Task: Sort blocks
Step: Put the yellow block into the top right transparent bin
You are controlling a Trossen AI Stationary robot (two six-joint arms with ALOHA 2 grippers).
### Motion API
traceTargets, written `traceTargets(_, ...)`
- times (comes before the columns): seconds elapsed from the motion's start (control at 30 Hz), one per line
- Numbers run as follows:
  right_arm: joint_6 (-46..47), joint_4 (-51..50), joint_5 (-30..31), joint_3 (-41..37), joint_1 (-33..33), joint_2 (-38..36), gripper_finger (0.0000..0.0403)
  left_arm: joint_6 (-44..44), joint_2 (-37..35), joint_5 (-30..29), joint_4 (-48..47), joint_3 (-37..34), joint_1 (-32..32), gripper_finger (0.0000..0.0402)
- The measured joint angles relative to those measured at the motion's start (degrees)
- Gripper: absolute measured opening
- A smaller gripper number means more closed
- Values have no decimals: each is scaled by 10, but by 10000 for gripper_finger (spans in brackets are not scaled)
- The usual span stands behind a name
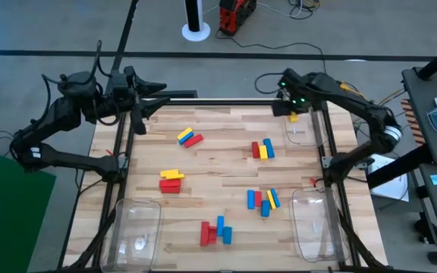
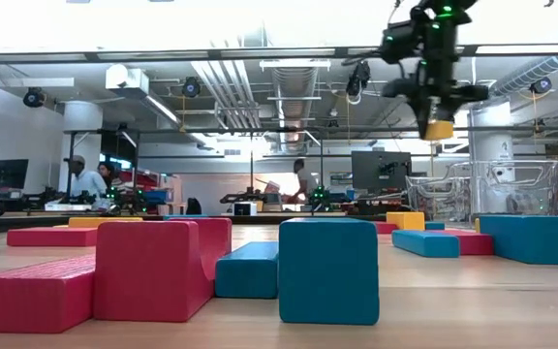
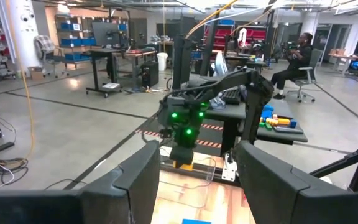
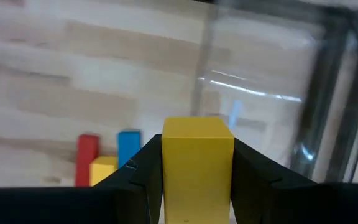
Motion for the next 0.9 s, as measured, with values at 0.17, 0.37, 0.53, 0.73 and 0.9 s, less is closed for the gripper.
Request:
traceTargets(0.17,12,26,0,-79,-24,-49,126,0,2,0,0,0,0,189)
traceTargets(0.37,5,65,-1,-149,-44,-60,126,0,2,0,0,0,0,189)
traceTargets(0.53,-1,115,-2,-193,-51,-53,126,0,2,0,0,0,0,189)
traceTargets(0.73,3,147,-2,-223,-51,-50,126,0,2,0,0,0,0,189)
traceTargets(0.9,3,163,-2,-244,-51,-50,126,0,2,0,0,0,0,189)
